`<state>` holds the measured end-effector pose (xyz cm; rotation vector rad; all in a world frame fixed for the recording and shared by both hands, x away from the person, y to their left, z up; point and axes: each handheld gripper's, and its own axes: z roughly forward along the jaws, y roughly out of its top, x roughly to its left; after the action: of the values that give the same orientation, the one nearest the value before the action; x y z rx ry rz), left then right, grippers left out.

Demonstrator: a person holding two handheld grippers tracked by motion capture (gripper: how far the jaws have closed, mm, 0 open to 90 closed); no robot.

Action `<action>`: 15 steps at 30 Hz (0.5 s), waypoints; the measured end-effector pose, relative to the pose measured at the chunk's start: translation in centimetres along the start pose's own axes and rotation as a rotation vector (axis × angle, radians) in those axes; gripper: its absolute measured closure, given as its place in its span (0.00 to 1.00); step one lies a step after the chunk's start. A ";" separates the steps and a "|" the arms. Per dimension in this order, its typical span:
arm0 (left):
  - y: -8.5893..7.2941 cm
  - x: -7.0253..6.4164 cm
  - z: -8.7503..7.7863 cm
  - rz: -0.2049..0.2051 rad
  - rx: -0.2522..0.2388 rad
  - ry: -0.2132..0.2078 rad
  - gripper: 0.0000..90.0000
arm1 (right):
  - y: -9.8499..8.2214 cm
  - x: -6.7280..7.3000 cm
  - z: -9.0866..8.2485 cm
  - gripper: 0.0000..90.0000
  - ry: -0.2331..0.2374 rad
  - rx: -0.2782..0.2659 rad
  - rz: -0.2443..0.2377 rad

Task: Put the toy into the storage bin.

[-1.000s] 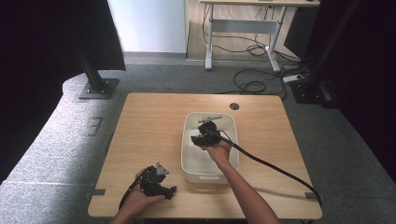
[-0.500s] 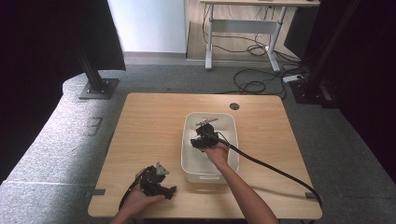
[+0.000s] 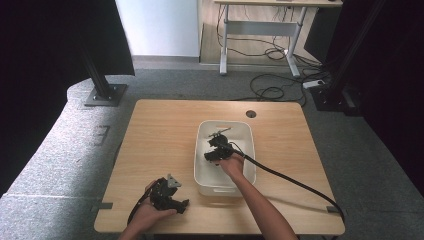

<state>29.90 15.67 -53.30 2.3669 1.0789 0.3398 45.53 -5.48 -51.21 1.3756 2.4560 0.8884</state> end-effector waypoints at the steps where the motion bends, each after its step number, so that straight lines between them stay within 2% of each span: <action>1: 0.0 0.0 0.0 0.000 0.000 -0.001 0.13 | 0.0 0.0 0.1 0.56 0.007 0.003 0.000; 8: 0.0 0.0 0.0 0.001 0.000 -0.003 0.13 | -0.1 0.0 0.5 0.55 0.013 0.012 -0.002; 11: 0.0 -0.1 0.0 0.002 -0.001 -0.001 0.13 | -0.1 -0.1 0.5 0.51 0.037 0.012 0.009; 15: 0.0 -0.1 0.0 0.003 -0.002 -0.003 0.13 | -0.1 -0.1 0.2 0.47 0.043 0.011 0.013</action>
<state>29.86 15.61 -53.31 2.3670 1.0727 0.3382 45.61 -5.49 -51.42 1.3925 2.4890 0.9183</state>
